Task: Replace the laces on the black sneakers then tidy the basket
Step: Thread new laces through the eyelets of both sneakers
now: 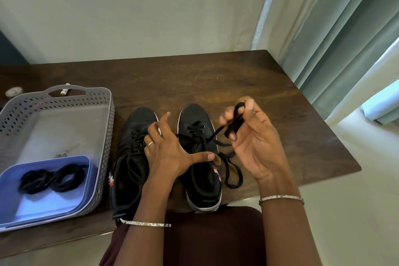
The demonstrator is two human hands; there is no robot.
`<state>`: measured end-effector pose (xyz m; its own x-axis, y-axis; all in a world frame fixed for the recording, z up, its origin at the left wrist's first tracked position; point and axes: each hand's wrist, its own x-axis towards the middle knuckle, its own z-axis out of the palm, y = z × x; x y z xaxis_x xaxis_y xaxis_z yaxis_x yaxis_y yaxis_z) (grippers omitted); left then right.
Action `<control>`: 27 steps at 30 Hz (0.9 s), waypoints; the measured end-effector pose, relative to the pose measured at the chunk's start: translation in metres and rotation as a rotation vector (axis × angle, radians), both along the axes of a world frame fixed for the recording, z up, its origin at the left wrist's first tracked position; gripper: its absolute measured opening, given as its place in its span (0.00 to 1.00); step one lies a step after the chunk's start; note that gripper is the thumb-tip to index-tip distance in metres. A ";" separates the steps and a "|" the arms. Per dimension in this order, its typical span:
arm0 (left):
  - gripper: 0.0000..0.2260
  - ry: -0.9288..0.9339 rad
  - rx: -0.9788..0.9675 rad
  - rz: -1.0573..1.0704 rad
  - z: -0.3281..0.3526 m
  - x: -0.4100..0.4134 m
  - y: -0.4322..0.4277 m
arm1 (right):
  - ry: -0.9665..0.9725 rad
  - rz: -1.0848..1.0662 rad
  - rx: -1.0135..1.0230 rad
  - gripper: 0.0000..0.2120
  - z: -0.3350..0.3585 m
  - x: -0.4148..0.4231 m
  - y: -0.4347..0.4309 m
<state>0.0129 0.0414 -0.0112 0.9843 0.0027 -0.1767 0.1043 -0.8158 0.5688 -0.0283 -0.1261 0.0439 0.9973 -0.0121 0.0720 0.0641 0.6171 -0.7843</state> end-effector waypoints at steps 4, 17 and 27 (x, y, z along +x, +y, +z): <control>0.67 0.002 -0.007 -0.004 0.000 0.000 0.000 | 0.260 -0.100 -0.595 0.14 -0.017 0.005 -0.001; 0.66 0.017 -0.021 -0.008 0.000 0.001 0.001 | 0.043 0.035 -0.541 0.11 -0.026 0.001 -0.008; 0.66 0.029 -0.012 -0.012 -0.001 0.001 0.001 | 0.342 0.040 -1.277 0.16 -0.043 0.006 -0.010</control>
<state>0.0141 0.0422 -0.0120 0.9787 -0.0115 -0.2052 0.1112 -0.8101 0.5757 -0.0221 -0.1357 0.0013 0.9655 -0.0944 -0.2429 -0.2527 -0.5664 -0.7844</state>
